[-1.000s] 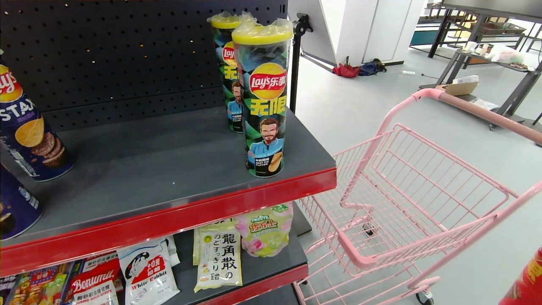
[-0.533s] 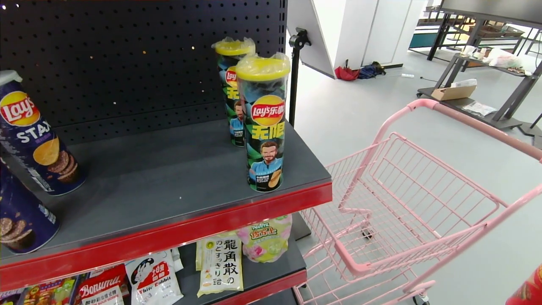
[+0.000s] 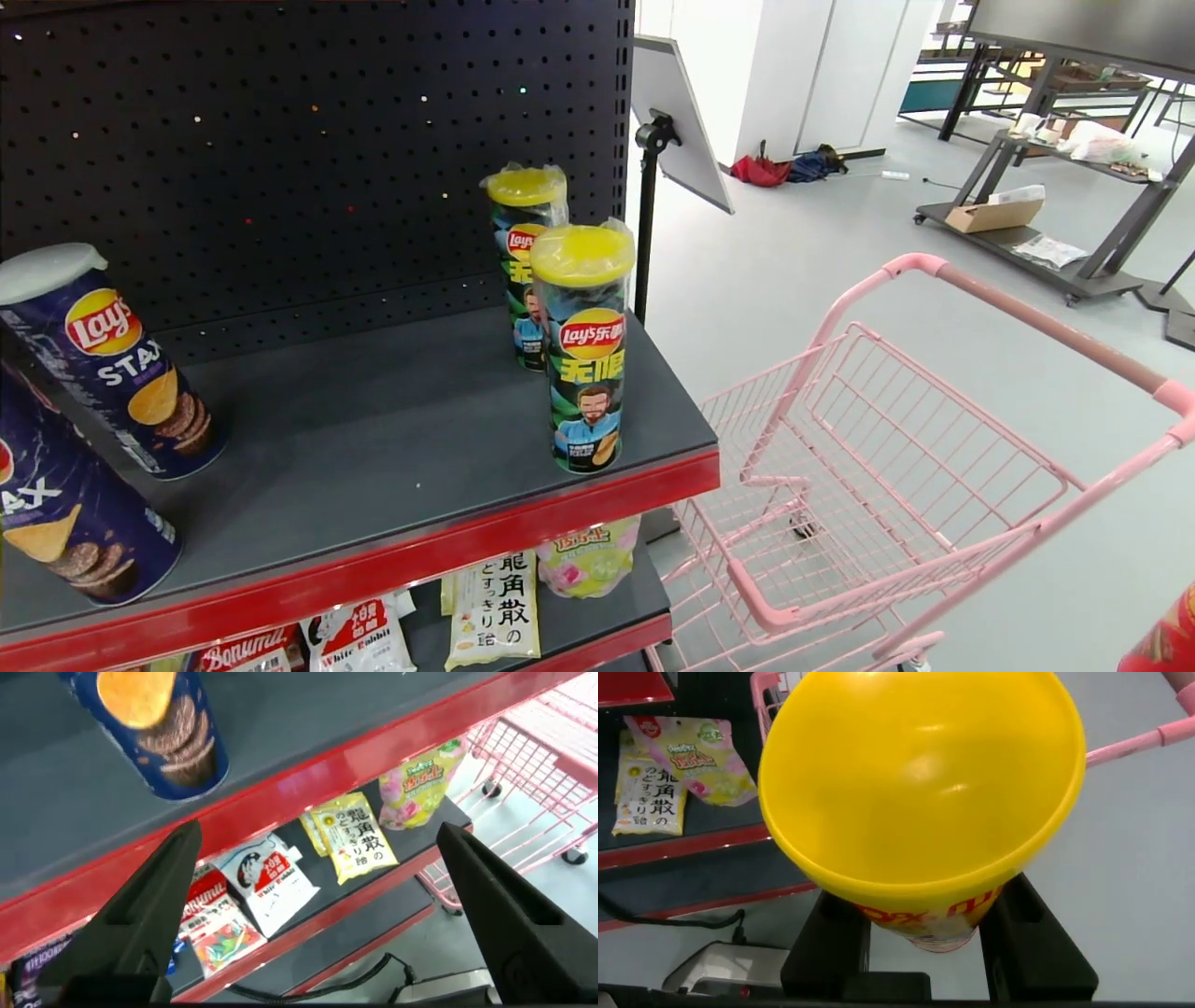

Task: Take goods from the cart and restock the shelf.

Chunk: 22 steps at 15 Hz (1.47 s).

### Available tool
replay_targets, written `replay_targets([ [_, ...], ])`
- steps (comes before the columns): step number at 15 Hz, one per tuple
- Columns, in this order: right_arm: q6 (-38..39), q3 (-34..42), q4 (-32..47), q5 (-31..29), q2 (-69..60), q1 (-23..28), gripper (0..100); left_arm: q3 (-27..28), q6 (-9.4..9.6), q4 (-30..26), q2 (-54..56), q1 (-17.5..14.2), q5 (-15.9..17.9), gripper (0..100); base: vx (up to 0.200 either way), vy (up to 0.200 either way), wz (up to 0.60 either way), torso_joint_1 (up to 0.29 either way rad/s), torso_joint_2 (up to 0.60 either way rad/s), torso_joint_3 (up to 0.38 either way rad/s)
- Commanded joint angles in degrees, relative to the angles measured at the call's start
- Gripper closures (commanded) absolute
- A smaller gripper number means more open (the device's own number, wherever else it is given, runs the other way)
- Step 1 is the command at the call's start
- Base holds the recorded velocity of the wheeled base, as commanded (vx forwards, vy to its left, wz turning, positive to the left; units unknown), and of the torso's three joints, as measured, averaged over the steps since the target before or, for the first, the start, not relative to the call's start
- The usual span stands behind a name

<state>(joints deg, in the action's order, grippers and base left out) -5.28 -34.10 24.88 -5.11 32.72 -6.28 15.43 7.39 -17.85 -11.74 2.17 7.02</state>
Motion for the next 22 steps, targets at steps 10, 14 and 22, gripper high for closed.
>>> replay_targets([
  [10,-0.5,3.3,-0.6,0.0,-0.2,0.0,100,-0.8,-0.09,0.1,0.8,0.0,-0.1,0,0.000,0.000,0.30,0.065,-0.15,-0.089],
  [14,-0.4,3.7,-0.7,0.0,-0.6,0.0,100,-0.9,-0.09,-0.1,1.0,-0.1,-0.2,0,0.000,0.000,0.60,0.010,0.00,-0.002],
  [22,0.0,7.2,-0.8,0.1,-11.3,0.0,100,-1.3,6.32,-0.3,0.8,-0.1,-4.6,0,0.000,0.000,0.00,0.000,0.00,0.000],
])
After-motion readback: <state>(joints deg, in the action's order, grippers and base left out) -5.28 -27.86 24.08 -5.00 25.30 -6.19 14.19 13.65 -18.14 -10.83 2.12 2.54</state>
